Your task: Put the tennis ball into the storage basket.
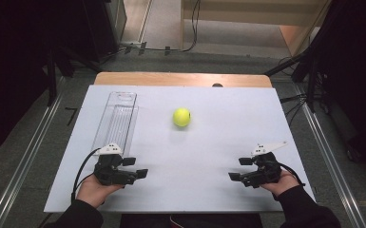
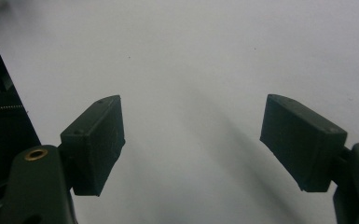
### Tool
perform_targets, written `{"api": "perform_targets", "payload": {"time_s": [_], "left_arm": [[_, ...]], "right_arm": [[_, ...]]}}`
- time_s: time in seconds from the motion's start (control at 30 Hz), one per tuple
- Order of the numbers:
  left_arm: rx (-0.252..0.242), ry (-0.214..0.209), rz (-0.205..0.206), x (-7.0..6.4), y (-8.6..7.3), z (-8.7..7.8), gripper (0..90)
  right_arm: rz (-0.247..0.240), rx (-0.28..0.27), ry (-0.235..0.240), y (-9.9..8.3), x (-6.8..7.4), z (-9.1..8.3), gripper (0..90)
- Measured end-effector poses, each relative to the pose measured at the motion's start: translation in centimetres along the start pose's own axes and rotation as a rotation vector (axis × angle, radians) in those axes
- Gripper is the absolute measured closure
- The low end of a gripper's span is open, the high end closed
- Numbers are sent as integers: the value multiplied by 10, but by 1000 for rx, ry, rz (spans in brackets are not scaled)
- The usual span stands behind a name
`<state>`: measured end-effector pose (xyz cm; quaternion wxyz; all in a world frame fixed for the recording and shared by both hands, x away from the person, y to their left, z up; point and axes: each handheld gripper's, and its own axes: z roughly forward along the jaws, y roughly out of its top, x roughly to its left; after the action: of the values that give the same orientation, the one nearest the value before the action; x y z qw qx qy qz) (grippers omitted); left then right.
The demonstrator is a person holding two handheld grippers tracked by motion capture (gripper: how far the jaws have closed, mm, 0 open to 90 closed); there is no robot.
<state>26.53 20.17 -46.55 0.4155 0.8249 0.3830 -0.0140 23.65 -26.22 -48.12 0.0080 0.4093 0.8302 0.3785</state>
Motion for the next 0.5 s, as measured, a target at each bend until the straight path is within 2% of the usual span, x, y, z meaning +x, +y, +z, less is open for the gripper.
{"api": "perform_targets", "payload": {"time_s": [0.1, 0.5], "left_arm": [[-4, -10, -1, -1, 2, 0, 249], [-11, 0, -10, -7, 9, 2, 249]], "right_arm": [[-1, 1, 1, 0, 0, 0, 197], [-2, 2, 2, 0, 0, 0, 197]]}}
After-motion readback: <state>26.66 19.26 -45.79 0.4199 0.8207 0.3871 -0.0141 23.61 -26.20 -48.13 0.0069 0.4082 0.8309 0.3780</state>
